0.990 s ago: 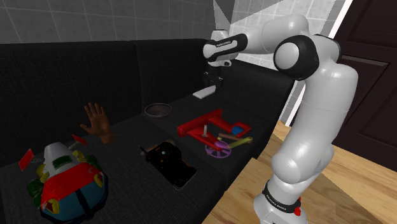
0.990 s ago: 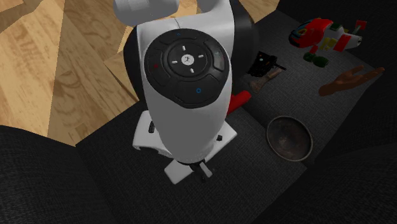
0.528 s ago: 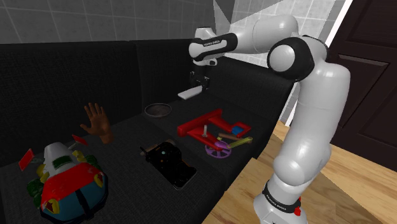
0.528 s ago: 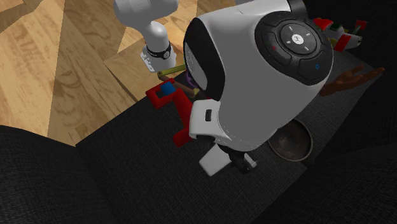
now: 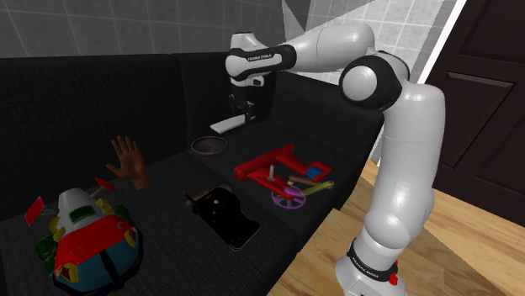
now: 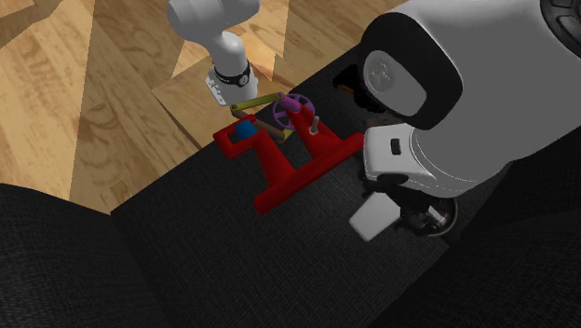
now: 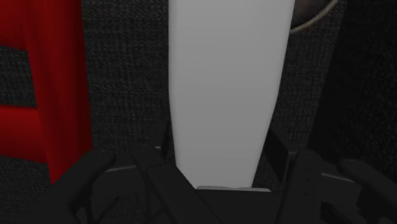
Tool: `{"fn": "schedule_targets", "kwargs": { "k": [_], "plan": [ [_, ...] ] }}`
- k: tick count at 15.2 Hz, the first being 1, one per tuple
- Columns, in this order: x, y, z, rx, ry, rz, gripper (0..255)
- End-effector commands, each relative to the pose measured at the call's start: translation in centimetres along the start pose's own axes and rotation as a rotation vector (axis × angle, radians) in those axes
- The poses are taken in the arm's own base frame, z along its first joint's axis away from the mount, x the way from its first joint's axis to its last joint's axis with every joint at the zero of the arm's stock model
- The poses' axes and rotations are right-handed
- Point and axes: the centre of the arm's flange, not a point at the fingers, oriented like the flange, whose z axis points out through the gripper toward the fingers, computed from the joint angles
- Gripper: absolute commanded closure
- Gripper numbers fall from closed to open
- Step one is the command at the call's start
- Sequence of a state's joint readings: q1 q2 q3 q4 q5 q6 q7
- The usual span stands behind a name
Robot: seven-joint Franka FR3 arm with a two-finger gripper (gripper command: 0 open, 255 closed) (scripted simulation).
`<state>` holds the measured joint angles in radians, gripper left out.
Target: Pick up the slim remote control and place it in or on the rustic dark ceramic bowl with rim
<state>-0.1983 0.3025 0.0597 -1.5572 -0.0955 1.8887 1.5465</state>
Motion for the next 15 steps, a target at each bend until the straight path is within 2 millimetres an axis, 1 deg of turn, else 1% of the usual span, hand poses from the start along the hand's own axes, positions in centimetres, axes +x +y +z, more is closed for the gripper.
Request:
{"fn": "schedule_targets", "kwargs": {
  "k": [1, 7, 8, 15],
  "plan": [
    [-2.4, -1.1, -0.2, 0.000, 0.000, 0.001, 255],
    [-9.5, -4.6, -0.8, 0.000, 0.000, 0.001, 255],
    [-10.0, -4.8, -0.9, 0.000, 0.000, 0.001, 255],
    [-10.3, -4.7, 2.8, 0.000, 0.000, 0.001, 255]
  ]
}}
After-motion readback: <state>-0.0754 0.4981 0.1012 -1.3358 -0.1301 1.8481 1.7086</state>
